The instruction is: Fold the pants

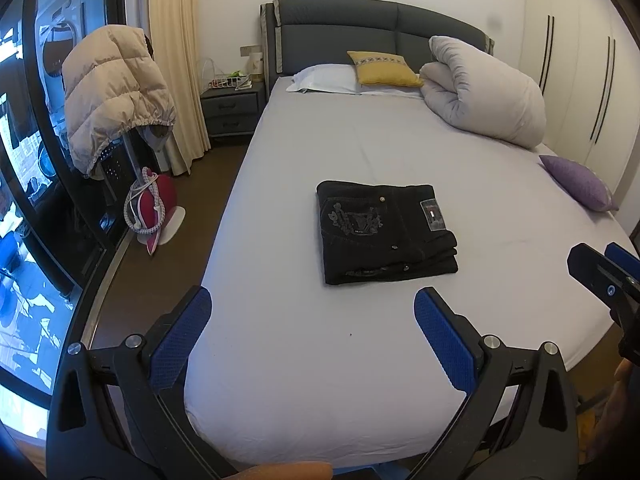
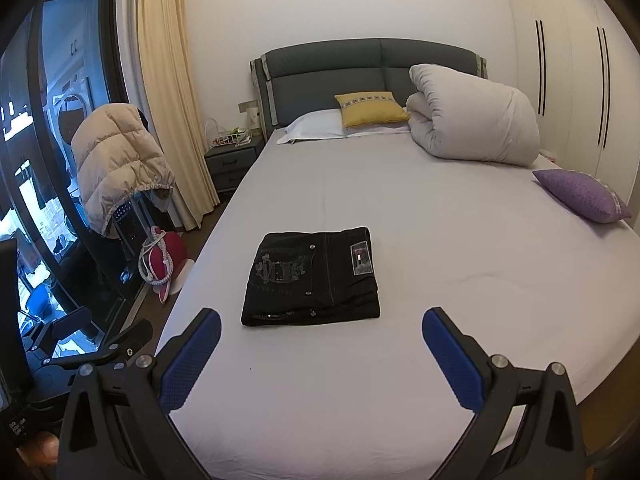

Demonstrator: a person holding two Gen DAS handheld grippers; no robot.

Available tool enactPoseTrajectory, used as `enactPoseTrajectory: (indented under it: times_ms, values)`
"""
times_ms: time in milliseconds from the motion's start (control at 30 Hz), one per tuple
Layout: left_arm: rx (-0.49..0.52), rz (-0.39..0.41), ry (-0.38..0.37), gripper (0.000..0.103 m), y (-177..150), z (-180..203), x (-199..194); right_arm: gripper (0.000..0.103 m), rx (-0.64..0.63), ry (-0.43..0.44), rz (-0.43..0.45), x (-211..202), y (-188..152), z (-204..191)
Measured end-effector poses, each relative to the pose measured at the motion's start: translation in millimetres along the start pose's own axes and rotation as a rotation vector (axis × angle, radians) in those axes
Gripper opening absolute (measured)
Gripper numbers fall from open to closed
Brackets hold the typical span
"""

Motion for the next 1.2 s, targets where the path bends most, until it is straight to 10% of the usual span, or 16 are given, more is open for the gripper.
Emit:
enactPoseTrajectory:
  times_ms: [1200]
  values:
    - [-0.031,-0.028,0.025,0.103,-10,-8,20,0.103,0.007,-0.018,-0.034,8,-10,7]
Point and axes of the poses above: each gripper's, at about its wrist camera, not at the fingertips, and x roughly the way its jaws point, z to its right, y to its top, the point moved 9 cm from there along x, roughly the way its jaws point, and after that the axes turned 13 degrees about x, right-handed, at the moved point
